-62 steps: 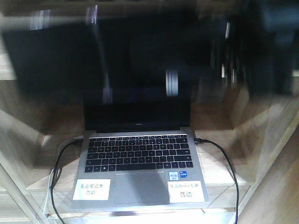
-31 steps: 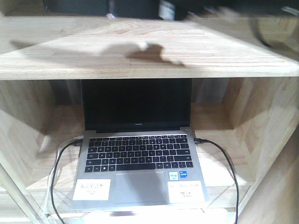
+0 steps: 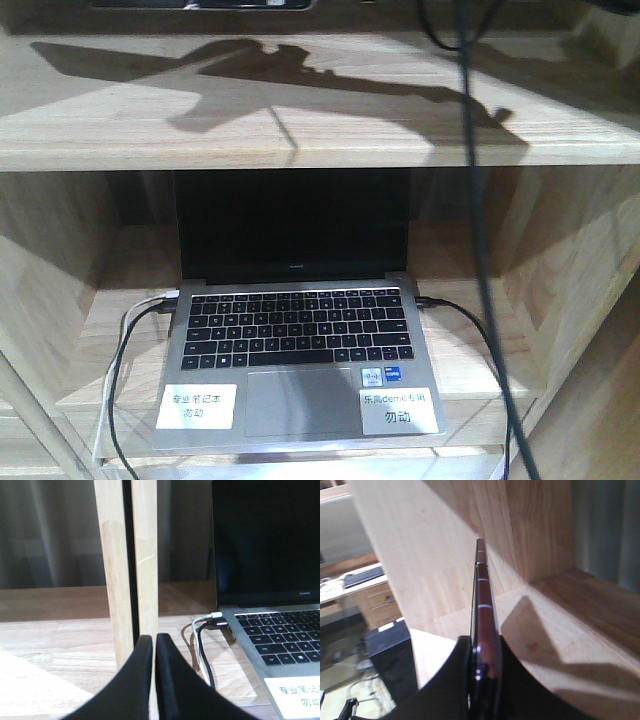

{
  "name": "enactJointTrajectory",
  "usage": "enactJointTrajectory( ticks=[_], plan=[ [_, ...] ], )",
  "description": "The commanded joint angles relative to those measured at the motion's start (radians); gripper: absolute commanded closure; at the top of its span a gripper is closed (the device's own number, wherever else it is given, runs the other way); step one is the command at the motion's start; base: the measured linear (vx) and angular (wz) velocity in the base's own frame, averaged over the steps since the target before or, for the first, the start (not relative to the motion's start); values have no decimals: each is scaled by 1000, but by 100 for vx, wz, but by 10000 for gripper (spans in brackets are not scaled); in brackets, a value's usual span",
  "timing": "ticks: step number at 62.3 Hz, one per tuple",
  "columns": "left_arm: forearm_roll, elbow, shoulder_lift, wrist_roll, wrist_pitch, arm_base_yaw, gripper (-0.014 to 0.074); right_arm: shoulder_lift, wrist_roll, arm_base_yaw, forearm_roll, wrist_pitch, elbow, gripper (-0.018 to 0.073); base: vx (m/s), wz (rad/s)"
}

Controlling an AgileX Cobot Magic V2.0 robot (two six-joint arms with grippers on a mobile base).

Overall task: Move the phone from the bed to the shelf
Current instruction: 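Raise the right gripper and lower the phone onto the upper shelf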

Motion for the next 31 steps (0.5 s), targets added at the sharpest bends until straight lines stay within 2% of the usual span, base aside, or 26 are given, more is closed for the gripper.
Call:
enactJointTrajectory(
  ticks=[1,10,31],
  plan=[
    [-9,2,-6,-4,-74,-4,596,-9,6,24,59,-24,-77,561,0,0],
    [-9,2,-6,-4,-74,-4,596,37,30,70,-18,-37,-125,561,0,0],
    [-9,2,-6,-4,-74,-4,596,84,57,70,-97,-58,-131,561,0,0]
  ],
)
